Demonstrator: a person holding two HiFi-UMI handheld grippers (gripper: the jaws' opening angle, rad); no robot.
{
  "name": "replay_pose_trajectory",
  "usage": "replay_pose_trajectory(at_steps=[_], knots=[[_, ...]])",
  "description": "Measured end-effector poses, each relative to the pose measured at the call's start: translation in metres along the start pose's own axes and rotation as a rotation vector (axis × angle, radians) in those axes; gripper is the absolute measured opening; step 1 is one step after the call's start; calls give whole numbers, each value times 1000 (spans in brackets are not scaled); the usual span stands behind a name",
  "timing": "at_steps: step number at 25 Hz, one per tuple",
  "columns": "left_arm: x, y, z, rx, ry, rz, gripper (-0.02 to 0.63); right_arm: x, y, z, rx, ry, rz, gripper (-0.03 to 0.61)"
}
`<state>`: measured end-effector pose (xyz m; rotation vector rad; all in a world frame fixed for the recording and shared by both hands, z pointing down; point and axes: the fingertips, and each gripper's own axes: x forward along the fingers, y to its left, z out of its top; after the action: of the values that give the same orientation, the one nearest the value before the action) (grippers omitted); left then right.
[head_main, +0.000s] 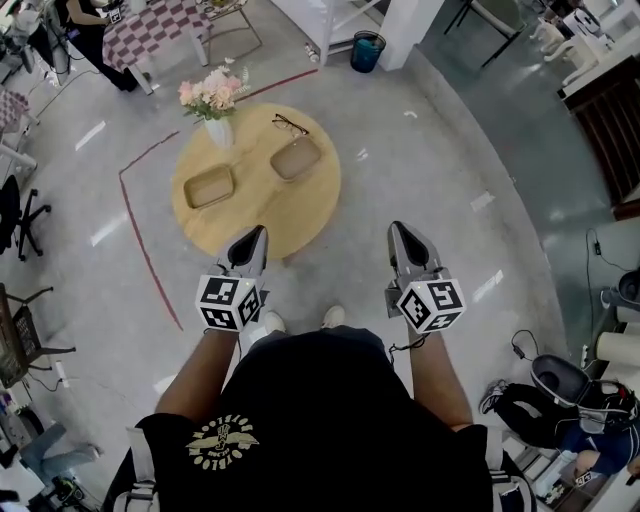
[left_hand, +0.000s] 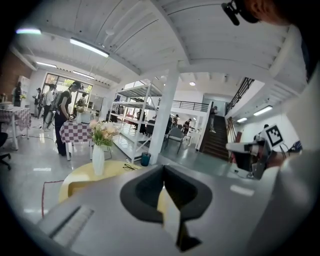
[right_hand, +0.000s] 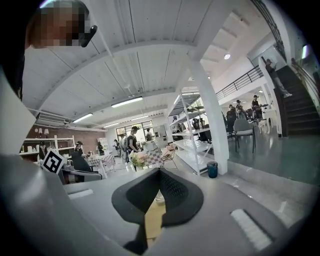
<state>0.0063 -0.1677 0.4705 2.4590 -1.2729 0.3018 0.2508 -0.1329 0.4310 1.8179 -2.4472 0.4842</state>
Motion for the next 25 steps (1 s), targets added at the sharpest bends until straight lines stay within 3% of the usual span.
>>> replay_pose_trajectory(at_steps=[14, 25], knots=[[26, -50, 23, 3, -61, 171, 2, 2, -74, 27, -11, -22, 150, 0], [13, -57, 11, 11, -49, 255, 2, 23, -67, 14, 3, 10, 275, 0]])
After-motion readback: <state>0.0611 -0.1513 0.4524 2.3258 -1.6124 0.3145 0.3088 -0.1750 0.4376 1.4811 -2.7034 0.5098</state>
